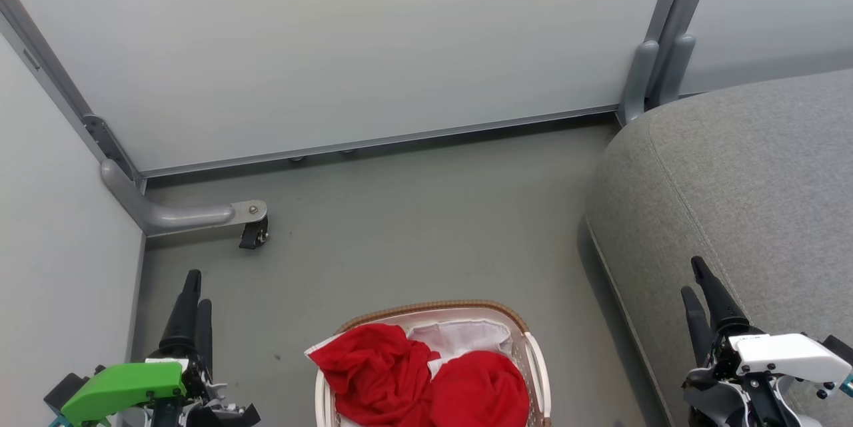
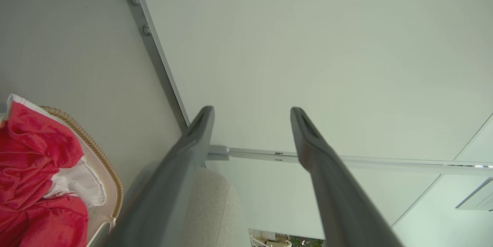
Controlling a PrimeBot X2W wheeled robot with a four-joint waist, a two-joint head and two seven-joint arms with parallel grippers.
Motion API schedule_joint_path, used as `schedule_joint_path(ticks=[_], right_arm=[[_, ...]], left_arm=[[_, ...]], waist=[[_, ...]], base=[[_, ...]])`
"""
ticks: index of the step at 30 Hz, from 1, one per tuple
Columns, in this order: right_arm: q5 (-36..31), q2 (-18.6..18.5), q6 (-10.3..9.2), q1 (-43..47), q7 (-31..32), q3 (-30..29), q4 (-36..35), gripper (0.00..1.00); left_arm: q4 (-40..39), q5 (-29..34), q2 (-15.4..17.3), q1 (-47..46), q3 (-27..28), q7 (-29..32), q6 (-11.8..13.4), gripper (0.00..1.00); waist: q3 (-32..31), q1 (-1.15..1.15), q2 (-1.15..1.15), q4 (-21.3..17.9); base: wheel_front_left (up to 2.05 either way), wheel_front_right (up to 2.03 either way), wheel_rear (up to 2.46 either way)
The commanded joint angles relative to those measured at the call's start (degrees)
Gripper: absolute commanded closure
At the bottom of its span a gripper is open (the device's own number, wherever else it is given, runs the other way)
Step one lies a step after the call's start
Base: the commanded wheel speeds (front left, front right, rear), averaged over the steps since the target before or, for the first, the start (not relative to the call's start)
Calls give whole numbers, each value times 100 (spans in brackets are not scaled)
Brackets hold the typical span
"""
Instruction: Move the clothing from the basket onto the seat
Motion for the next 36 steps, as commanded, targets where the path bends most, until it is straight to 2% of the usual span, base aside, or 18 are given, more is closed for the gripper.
schedule_joint_path(ticks=[1,6,14,22,30,36], right_arm=[[-127,-46,1,-60,-76,-8,-97,0],[-369,-52,1,-61,-207,-81,-82,0],[-902,-62,2,-77,-405,-235,-217,0],[-2004,-70,2,-35,-587,-218,-551,0],[-3255,-76,2,24,-759,-92,-886,0],[-3811,-82,2,75,-876,-18,-894,0]], left_arm=[[-140,115,21,-58,-51,-69,-8,0],[-207,318,25,-41,-129,-200,-9,0],[-464,1080,30,-29,-202,-397,-10,0],[-749,2001,35,-38,-284,-577,21,0],[-992,2982,40,-38,-431,-750,183,0],[-1077,3699,43,-12,-550,-866,302,0]], waist=[[2,0,0,1],[7,0,0,2],[21,0,0,6],[37,0,0,15],[62,0,0,25],[74,0,0,35]], base=[[0,0,0],[0,0,0],[0,0,0],[0,0,0],[0,0,0],[0,0,0]])
